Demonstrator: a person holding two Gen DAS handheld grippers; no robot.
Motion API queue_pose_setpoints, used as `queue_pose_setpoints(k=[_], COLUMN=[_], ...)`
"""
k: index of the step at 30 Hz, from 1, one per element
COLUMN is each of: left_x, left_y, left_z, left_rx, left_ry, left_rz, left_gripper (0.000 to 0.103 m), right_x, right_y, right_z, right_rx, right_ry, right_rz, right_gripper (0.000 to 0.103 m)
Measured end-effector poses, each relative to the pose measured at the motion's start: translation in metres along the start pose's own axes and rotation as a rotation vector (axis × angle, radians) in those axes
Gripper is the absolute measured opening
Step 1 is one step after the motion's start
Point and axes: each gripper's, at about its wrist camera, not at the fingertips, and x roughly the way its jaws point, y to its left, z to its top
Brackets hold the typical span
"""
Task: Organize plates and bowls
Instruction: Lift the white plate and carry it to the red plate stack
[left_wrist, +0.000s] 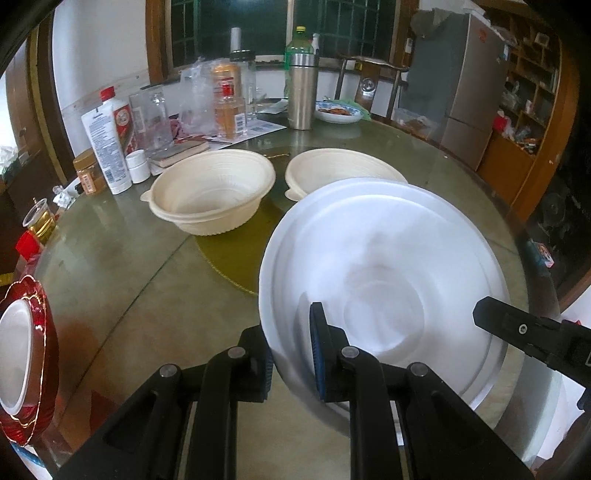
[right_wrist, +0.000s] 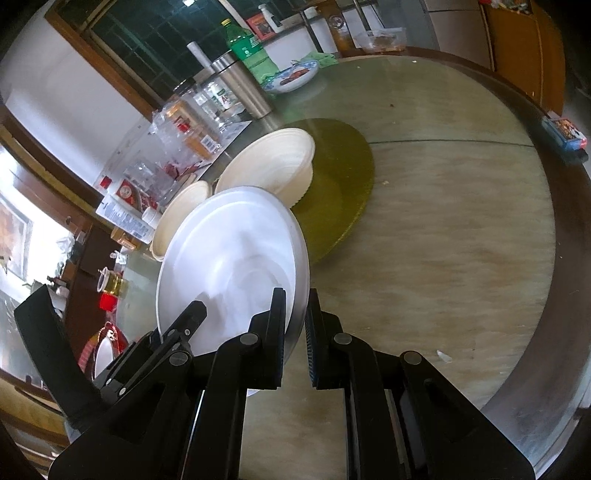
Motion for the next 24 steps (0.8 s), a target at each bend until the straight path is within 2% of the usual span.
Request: queue_pose_setpoints(k=[24], left_x=[-0.021], left_y=[0.052], left_z=[-0.016], left_rx=[-0.089], left_ry=[-0.037], left_rz=[0.023], left_gripper=[0.016], right_x=[0.013], right_y=[0.049], right_z=[-0.015], right_rx=[-0.104], right_ry=[0.032], right_rz=[0.039], right_gripper=[0.010])
